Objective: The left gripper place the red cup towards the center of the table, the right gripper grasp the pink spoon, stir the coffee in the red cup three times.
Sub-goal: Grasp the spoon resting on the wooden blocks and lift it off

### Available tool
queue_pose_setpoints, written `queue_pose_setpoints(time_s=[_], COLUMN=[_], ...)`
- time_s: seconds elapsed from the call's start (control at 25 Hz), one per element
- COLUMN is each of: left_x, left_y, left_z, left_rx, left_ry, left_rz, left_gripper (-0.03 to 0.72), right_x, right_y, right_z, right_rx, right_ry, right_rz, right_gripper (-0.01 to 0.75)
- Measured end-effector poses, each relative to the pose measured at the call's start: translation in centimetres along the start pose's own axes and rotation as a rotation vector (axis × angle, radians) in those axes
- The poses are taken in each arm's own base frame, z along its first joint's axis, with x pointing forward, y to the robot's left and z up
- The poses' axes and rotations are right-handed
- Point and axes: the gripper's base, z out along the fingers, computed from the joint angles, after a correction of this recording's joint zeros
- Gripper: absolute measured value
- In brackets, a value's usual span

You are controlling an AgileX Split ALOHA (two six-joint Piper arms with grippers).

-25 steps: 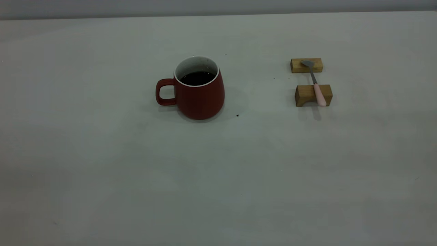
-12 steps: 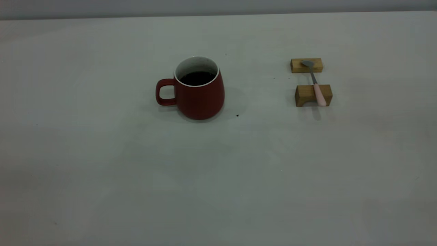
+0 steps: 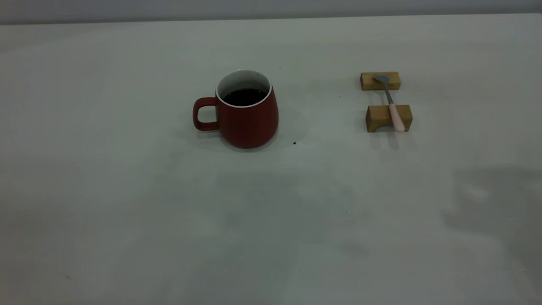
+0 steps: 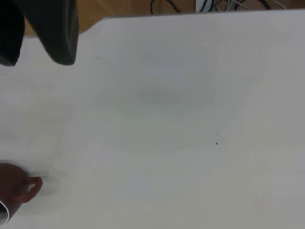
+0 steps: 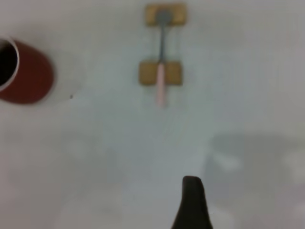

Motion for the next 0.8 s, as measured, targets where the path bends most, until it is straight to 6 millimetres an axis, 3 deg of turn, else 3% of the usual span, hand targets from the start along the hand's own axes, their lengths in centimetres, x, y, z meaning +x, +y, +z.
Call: queue_pose_setpoints(time_s=[0.2,0.36,0.8], left_x=[0.0,0.0,0.0], left_y=[0.0,0.0,0.0], left_z=[0.0,0.0,0.0], left_rx=[0.000,0.000,0.000], left_ry=[0.000,0.000,0.000], left_rz=[0.000,0.000,0.000], left_gripper=[0.247,0.247,0.247], right_x=[-0.7,-0.9,-0.7], right_y=[2.2,3.9,7.3], right_z=[7.7,12.7,22.4], right_rx=[-0.026,-0.041,-0.064], right_ry=[0.159,0.254,0.387], right_rz=[-0.081,-0.147,-0.250], right_gripper=[0.654,0.654,0.647])
